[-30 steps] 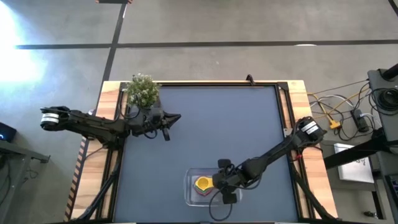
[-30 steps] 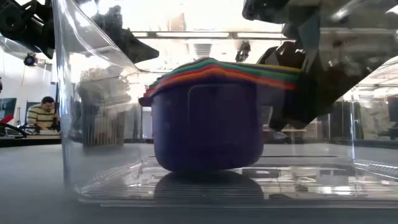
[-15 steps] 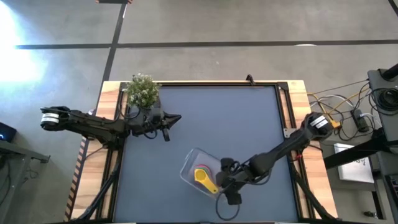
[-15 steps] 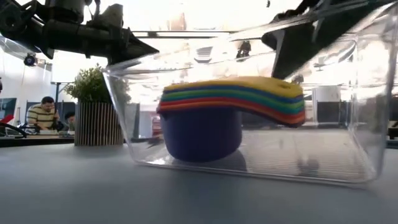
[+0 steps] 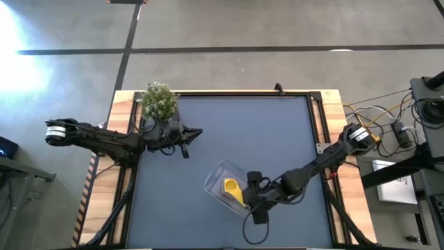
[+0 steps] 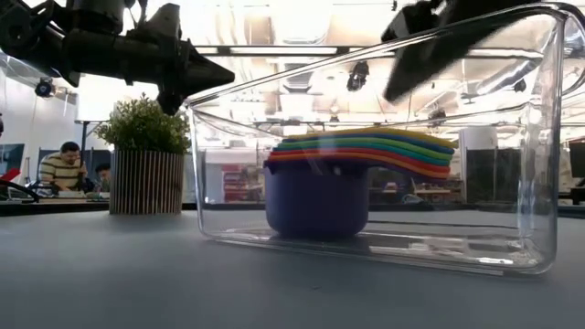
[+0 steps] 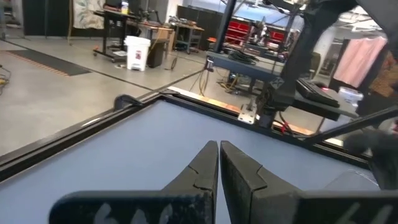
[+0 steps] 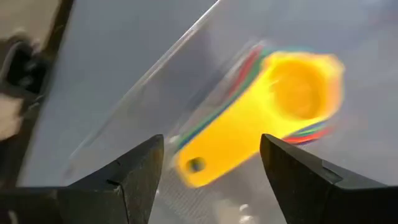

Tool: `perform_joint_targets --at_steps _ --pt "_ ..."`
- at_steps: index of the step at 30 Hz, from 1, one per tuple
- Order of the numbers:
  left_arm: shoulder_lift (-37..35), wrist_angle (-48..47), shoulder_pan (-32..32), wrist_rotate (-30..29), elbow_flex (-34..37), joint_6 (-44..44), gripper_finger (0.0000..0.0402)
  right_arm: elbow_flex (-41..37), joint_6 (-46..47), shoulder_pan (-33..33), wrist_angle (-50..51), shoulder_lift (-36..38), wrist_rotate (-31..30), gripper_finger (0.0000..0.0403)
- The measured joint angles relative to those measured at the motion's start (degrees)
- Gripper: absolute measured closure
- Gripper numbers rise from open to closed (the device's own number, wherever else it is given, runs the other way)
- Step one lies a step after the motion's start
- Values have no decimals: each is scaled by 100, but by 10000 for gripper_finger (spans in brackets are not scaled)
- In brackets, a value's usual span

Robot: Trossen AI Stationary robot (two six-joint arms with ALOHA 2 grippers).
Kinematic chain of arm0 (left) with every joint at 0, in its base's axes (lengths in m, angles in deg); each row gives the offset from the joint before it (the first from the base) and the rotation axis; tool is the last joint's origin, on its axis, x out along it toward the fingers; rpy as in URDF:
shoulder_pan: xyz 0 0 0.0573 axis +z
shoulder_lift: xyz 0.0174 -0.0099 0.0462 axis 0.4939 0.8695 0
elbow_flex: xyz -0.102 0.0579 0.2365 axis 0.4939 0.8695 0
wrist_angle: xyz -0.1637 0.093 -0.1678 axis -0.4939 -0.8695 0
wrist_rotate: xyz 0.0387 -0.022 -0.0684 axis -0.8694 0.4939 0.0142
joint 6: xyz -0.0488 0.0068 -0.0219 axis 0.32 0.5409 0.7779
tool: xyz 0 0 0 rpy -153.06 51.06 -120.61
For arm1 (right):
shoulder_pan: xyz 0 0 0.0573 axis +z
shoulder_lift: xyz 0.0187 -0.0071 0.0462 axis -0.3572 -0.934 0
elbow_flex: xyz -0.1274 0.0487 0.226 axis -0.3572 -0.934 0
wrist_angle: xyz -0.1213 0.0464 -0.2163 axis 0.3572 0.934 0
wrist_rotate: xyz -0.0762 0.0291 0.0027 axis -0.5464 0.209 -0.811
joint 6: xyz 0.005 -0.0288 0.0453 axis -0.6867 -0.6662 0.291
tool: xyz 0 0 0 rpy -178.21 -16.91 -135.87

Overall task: Nest measuring cups in basket
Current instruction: Adjust the transparent bin

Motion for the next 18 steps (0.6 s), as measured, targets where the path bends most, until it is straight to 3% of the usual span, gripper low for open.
perform_joint_targets --at_steps 4,7,13,18 --pt "0 -19 0 344 0 1 402 -264 -25 121 -270 431 -1160 162" --pt "0 -120 -2 663 0 4 402 -854 141 195 -821 793 -1606 173" --pt "441 -199 0 682 -65 48 402 -2140 682 252 -1871 1567 -1835 224" --pt "1360 -231 0 802 -673 -87 402 -2518 654 491 -2155 1954 -1651 321"
